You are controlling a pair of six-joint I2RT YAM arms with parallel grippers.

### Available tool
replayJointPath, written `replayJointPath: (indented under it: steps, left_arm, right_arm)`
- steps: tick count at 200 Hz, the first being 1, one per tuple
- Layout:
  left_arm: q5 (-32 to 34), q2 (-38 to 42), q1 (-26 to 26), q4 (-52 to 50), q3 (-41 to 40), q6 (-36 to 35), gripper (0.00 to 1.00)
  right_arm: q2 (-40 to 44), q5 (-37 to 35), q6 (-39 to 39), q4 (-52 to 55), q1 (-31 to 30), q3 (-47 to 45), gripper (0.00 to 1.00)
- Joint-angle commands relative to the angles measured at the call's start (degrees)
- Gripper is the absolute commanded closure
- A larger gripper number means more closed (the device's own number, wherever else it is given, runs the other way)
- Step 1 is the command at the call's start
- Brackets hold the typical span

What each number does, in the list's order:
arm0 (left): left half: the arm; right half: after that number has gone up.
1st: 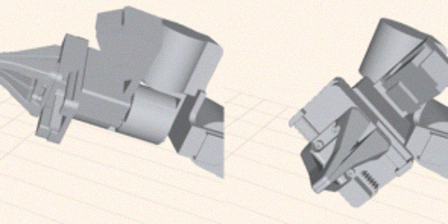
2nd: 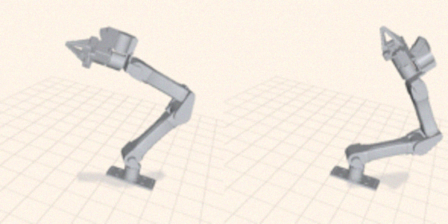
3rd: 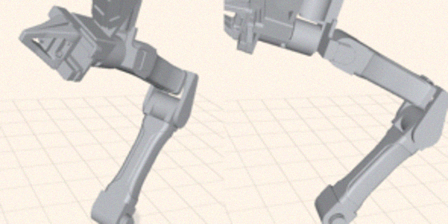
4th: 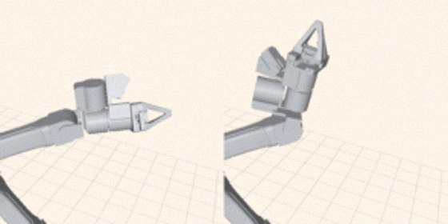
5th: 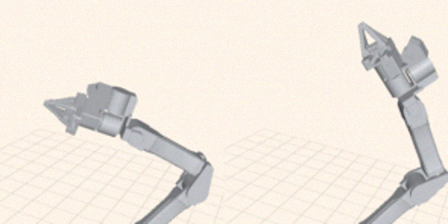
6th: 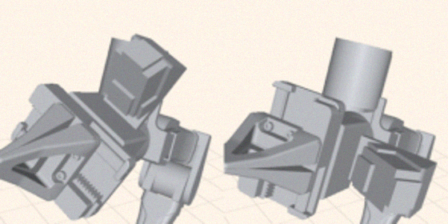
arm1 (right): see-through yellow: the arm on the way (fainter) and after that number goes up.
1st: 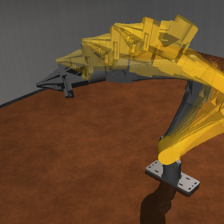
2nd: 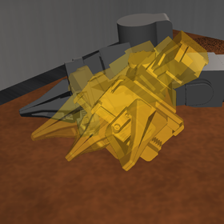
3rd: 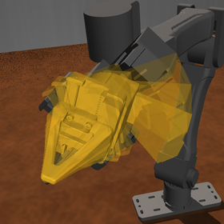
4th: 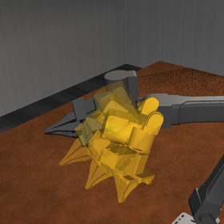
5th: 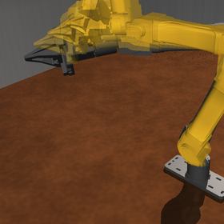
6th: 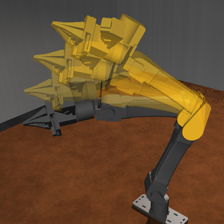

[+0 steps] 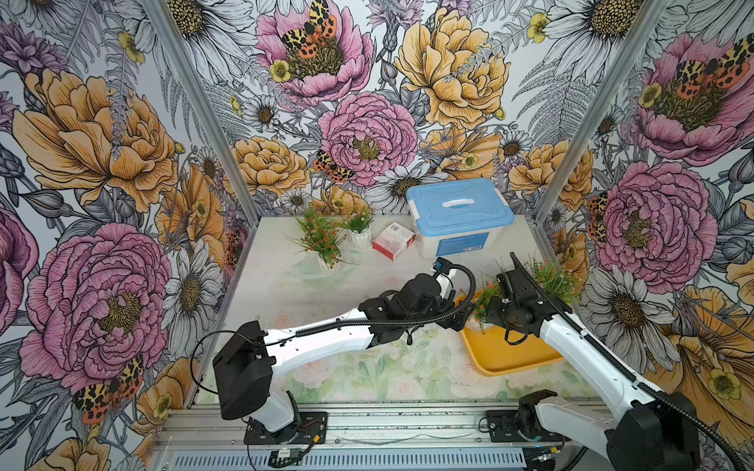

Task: Put the potted gypsophila into the storage box
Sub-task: Place the baby's breath potted plant at the storage box.

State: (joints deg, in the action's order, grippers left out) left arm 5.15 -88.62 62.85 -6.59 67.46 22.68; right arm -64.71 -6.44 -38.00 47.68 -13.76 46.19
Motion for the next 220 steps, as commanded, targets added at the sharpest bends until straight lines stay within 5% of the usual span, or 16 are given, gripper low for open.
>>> replayJointPath:
  steps: [1,127,179,220]
  left_arm:
    - [3.0,2.5,0.4,1.1,-1.0,1.3,0.01]
    - [12.3,5.2,1.2,-2.6,-2.9,4.0,0.01]
    - [14.6,7.0,1.0,-3.1,-4.0,4.0,0.01]
    - [14.4,7.5,-0.3,-4.0,-4.2,4.0,0.01]
  right_arm:
    - [-1.3,-1.2,1.4,-2.8,0.6,0.4,1.00]
    - [-9.9,1.0,3.0,-8.0,2.9,1.6,0.92]
    - [-10.5,0.4,2.0,-8.6,3.0,3.9,0.62]
    - [-6.0,-0.4,2.2,-8.4,3.1,5.4,0.05]
